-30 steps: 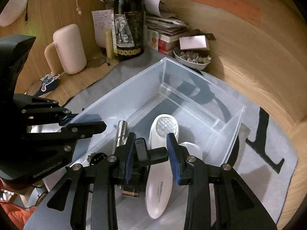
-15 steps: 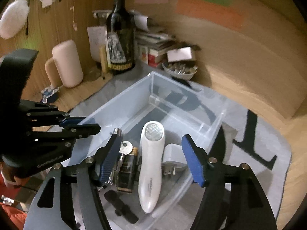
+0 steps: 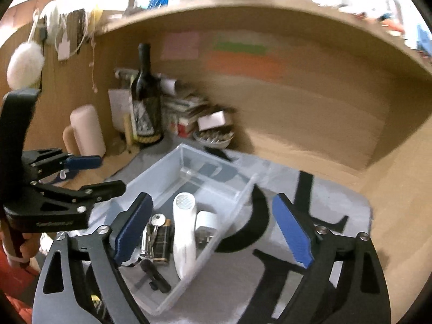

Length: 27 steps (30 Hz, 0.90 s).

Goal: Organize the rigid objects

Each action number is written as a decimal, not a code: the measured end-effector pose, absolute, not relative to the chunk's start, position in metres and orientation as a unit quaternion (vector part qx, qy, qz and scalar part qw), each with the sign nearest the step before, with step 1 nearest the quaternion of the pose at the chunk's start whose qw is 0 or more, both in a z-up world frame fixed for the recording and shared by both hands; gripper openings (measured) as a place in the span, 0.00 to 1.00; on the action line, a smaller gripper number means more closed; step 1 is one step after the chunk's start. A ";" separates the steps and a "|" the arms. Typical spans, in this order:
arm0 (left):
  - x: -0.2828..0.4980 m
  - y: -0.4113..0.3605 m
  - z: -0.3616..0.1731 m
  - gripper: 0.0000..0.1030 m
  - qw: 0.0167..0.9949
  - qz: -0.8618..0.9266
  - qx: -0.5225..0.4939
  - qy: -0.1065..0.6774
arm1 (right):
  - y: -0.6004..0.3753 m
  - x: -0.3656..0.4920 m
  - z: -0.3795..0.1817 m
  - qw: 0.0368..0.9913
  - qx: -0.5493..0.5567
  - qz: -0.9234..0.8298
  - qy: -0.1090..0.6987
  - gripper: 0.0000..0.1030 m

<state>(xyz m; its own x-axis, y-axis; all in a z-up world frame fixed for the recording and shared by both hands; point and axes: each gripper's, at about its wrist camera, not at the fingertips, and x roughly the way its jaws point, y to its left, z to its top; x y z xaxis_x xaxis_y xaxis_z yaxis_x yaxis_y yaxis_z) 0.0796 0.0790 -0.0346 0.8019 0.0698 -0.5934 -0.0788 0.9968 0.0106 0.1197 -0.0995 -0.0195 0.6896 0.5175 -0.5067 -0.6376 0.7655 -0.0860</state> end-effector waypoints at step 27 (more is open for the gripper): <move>-0.013 0.008 0.019 1.00 0.994 0.029 -0.012 0.100 | -0.189 0.039 0.015 0.963 -0.051 0.242 0.108 1.00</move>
